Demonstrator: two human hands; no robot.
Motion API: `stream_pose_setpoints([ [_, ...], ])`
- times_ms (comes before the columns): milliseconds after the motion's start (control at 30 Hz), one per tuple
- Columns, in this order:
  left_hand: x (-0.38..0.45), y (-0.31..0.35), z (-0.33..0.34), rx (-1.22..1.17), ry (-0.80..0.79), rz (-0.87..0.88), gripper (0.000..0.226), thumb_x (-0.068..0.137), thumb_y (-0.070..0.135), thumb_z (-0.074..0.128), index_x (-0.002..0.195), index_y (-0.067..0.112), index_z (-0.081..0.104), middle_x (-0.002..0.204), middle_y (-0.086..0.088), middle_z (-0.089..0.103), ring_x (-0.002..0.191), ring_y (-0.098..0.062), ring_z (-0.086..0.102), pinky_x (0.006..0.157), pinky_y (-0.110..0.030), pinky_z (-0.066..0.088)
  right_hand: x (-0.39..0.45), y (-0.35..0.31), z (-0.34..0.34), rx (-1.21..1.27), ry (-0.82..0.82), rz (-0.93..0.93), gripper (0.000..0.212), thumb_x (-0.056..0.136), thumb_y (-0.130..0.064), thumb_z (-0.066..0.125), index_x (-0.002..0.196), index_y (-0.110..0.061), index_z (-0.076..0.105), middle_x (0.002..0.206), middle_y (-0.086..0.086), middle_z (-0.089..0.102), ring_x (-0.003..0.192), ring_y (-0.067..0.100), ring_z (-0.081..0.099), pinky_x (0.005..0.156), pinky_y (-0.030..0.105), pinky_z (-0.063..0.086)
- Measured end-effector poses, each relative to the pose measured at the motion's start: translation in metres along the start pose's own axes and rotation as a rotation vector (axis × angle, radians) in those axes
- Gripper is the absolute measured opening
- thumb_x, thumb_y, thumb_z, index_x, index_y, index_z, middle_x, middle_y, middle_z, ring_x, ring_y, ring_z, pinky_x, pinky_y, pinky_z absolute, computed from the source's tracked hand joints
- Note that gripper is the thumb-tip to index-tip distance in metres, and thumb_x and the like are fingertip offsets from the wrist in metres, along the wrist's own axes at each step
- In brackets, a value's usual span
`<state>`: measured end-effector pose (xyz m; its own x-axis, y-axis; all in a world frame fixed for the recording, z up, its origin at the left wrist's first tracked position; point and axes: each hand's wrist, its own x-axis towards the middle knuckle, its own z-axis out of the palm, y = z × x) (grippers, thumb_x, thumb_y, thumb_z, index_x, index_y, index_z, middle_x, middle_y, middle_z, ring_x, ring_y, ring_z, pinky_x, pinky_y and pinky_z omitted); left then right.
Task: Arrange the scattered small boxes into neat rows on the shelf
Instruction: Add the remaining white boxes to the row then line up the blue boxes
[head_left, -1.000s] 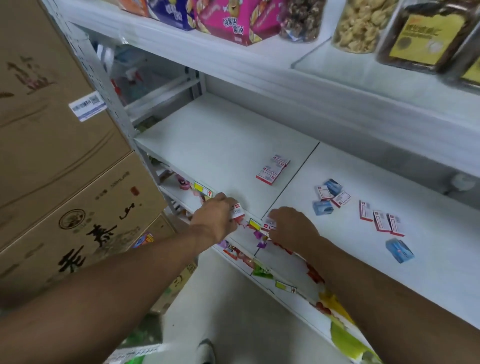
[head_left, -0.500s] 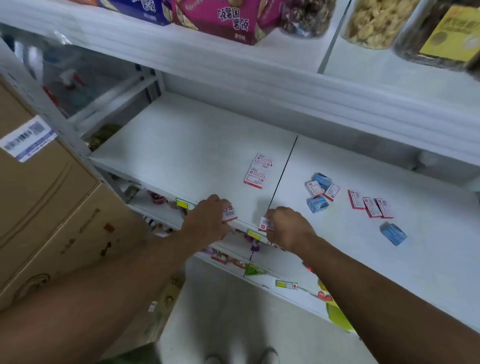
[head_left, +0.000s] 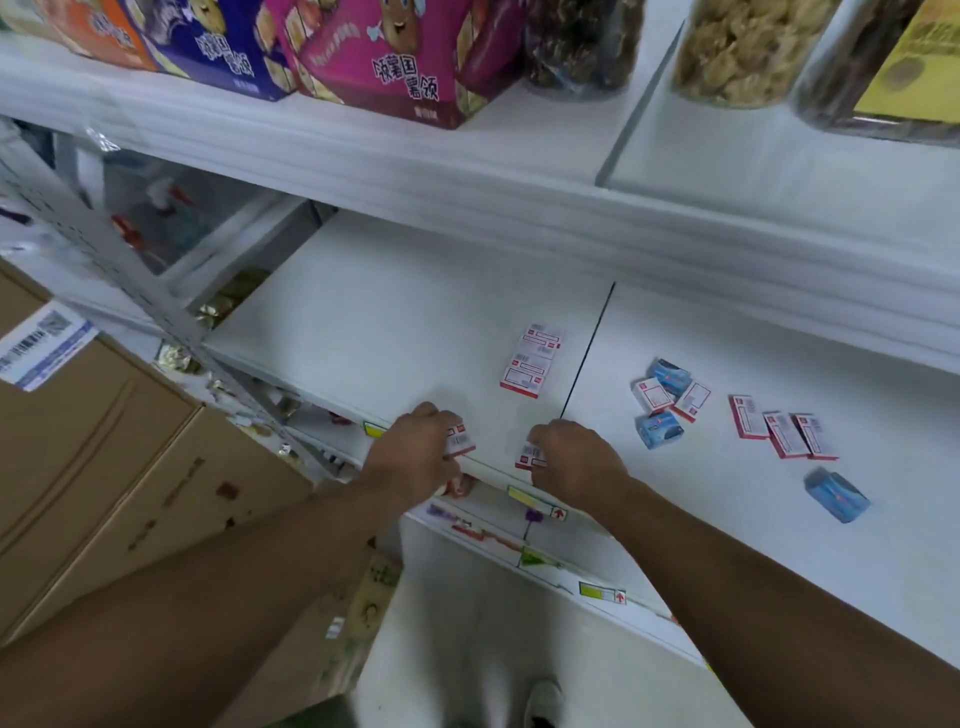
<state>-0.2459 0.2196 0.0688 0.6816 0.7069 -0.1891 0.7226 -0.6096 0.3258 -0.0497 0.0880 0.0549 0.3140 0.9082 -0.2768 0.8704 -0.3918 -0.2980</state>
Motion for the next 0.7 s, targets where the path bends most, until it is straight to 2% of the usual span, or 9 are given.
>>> stream_pose_setpoints([
  [167,0.010,0.009,0.006,-0.004,-0.009,0.010,0.065,0.085,0.027,0.081,0.147,0.028,0.060,0.127,0.004,0.061,0.114,-0.020,0.065,0.091,-0.039,0.063,0.005,0.004,0.006,0.016,-0.012,0.011,0.039,0.094,-0.031,0.069,0.131,-0.023,0.063,0.121,0.003,0.063,0.109,0.022,0.061,0.094,0.039,0.055],
  [300,0.028,0.013,0.005,0.003,-0.052,0.035,0.062,0.089,0.027,0.079,0.147,0.027,0.058,0.131,0.004,0.060,0.120,-0.020,0.063,0.094,-0.038,0.062,0.006,0.005,0.006,0.046,-0.011,0.067,0.037,0.091,-0.030,0.071,0.126,-0.022,0.067,0.116,0.002,0.065,0.104,0.022,0.063,0.089,0.036,0.056],
  [500,0.069,0.011,0.013,0.015,-0.063,0.171,0.064,0.089,0.028,0.079,0.149,0.026,0.056,0.135,0.002,0.059,0.120,-0.022,0.063,0.091,-0.039,0.062,-0.002,0.006,0.012,0.063,0.023,0.217,0.035,0.089,-0.029,0.070,0.123,-0.021,0.069,0.114,0.004,0.067,0.104,0.025,0.065,0.088,0.037,0.056],
  [700,0.096,0.007,0.017,0.013,-0.089,0.314,0.067,0.087,0.027,0.080,0.150,0.027,0.056,0.136,0.004,0.060,0.119,-0.020,0.062,0.089,-0.037,0.061,-0.004,-0.003,0.020,0.102,0.058,0.312,0.033,0.088,-0.030,0.072,0.121,-0.023,0.070,0.111,0.002,0.068,0.097,0.022,0.065,0.080,0.034,0.055],
])
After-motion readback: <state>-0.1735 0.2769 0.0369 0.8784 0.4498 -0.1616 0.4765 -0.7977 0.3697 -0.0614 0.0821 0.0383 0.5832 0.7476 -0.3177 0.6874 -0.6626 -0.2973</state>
